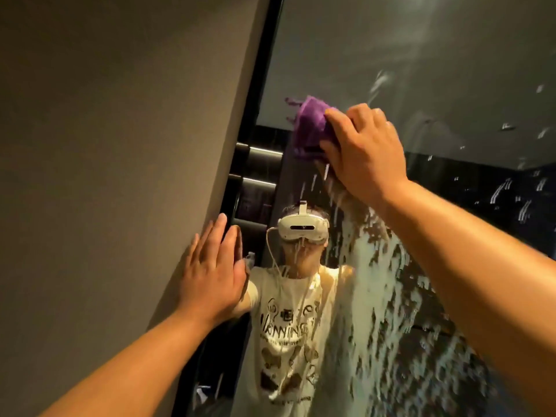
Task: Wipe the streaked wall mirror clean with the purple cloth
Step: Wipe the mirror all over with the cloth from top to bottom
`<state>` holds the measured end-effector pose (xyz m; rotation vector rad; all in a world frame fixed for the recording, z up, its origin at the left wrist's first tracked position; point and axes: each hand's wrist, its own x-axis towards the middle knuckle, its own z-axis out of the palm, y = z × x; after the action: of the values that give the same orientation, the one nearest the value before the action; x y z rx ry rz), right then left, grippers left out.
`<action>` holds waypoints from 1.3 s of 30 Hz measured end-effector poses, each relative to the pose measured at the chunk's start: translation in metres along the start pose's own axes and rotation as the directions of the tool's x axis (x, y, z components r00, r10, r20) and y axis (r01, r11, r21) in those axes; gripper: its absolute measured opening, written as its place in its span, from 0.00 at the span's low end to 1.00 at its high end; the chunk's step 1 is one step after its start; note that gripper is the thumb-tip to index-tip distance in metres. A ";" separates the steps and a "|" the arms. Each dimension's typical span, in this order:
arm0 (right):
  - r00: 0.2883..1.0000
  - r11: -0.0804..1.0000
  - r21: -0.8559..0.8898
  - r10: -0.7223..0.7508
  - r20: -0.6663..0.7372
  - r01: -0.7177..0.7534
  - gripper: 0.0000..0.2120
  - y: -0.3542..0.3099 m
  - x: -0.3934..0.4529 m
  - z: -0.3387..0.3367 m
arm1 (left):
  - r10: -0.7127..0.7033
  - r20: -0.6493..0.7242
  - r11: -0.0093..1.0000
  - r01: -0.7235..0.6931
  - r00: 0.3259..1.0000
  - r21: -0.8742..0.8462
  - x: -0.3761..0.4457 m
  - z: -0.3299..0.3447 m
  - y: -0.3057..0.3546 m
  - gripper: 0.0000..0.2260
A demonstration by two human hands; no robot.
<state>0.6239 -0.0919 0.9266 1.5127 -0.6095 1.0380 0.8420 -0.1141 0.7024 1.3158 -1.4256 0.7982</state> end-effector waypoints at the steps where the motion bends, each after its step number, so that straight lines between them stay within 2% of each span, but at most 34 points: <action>1: 0.999 0.999 -0.030 0.042 -0.008 -0.043 0.19 0.012 0.015 0.005 | 0.008 -0.012 1.000 -0.009 1.000 -0.012 -0.001 0.004 -0.002 0.26; 7: 0.971 0.959 -0.148 0.234 -0.055 -0.240 0.19 0.077 0.085 0.020 | 0.047 -0.066 0.992 -0.054 0.997 -0.112 -0.003 0.010 -0.010 0.26; 10: 0.952 0.936 -0.178 0.296 -0.071 -0.304 0.22 0.113 0.101 0.021 | 0.067 -0.065 0.991 -0.074 0.996 -0.115 -0.004 0.009 -0.011 0.25; 12: 0.958 0.938 -0.195 0.285 -0.036 -0.286 0.23 0.124 0.104 0.027 | 0.062 -0.058 0.990 -0.068 0.996 -0.120 -0.004 0.010 -0.011 0.25; 14: 0.988 0.974 -0.164 0.155 -0.021 -0.156 0.22 0.095 0.095 0.022 | 0.045 -0.061 0.989 -0.053 0.997 -0.136 -0.003 0.010 -0.010 0.26; 15: 0.987 0.995 0.015 0.100 -0.124 -0.098 0.23 0.072 0.078 0.023 | 0.033 -0.062 0.988 -0.042 0.998 -0.151 -0.003 0.010 -0.010 0.26; 16: 0.978 0.966 0.250 0.115 -0.176 -0.068 0.25 0.042 0.052 0.026 | 0.020 -0.071 0.986 -0.032 0.997 -0.161 -0.003 0.009 -0.010 0.26; 17: 0.989 0.978 0.194 -0.047 -0.139 0.074 0.26 0.013 0.026 0.030 | 0.016 -0.087 0.985 -0.031 0.996 -0.167 -0.002 0.008 -0.010 0.26; 18: 0.979 0.976 0.108 -0.196 0.049 0.190 0.26 -0.012 0.003 0.032 | 0.021 -0.100 0.984 -0.038 0.995 -0.174 -0.002 0.007 -0.010 0.25; 19: 0.963 0.966 0.061 -0.256 0.085 0.251 0.28 -0.038 -0.027 0.038 | 0.027 -0.106 0.981 -0.047 0.994 -0.189 -0.002 0.007 -0.010 0.25; 20: 0.953 0.960 0.095 -0.274 0.129 0.263 0.31 -0.065 -0.060 0.041 | 0.029 -0.108 0.977 -0.051 0.994 -0.208 -0.002 0.005 -0.011 0.25; 22: 0.890 0.918 0.272 -0.362 0.277 0.288 0.33 -0.109 -0.125 0.041 | 0.049 -0.097 0.972 -0.069 0.994 -0.222 -0.002 0.003 -0.014 0.26; 24: 0.804 0.874 0.257 -0.481 0.350 0.412 0.31 -0.136 -0.166 0.034 | 0.096 -0.082 0.972 -0.111 0.992 -0.207 -0.004 0.002 -0.020 0.26; 28: 0.644 0.721 0.354 -0.693 0.326 0.596 0.25 -0.140 -0.196 0.027 | 0.091 -0.066 0.976 -0.102 0.994 -0.195 -0.006 -0.001 -0.025 0.25; 30: 0.614 0.684 0.419 -0.726 0.311 0.597 0.23 -0.133 -0.182 0.020 | 0.084 -0.061 0.978 -0.094 0.995 -0.185 -0.006 -0.001 -0.024 0.25; 31: 0.634 0.682 0.423 -0.724 0.273 0.597 0.23 -0.124 -0.164 0.016 | 0.078 -0.059 0.977 -0.088 0.995 -0.193 -0.005 0.000 -0.024 0.25; 33: 0.750 0.736 0.398 -0.643 0.157 0.547 0.17 -0.085 -0.107 0.008 | 0.071 -0.058 0.978 -0.081 0.996 -0.194 -0.005 0.003 -0.024 0.25; 35: 0.893 0.847 0.318 -0.450 -0.001 0.427 0.10 -0.012 -0.030 0.006 | 0.061 -0.064 0.981 -0.072 0.996 -0.180 -0.005 0.006 -0.025 0.25; 36: 0.940 0.892 0.300 -0.339 -0.049 0.337 0.08 0.026 0.001 0.010 | 0.053 -0.061 0.982 -0.063 0.997 -0.180 -0.005 0.006 -0.025 0.26; 37: 0.993 0.918 0.381 -0.095 -0.067 0.114 0.08 0.065 0.028 0.013 | 0.045 -0.054 0.982 -0.054 0.998 -0.183 -0.005 0.006 -0.024 0.26; 38: 0.989 0.879 0.464 0.143 -0.034 -0.111 0.09 0.101 0.052 0.015 | 0.037 -0.047 0.981 -0.045 0.998 -0.189 -0.005 0.006 -0.024 0.26; 39: 0.960 0.869 0.423 0.279 0.012 -0.258 0.08 0.135 0.067 0.016 | 0.032 -0.043 0.980 -0.040 0.999 -0.194 -0.006 0.006 -0.024 0.26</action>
<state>0.5471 -0.1255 1.0527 1.8022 -0.5970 1.4926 0.8636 -0.1223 0.6919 1.1221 -1.4603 0.6857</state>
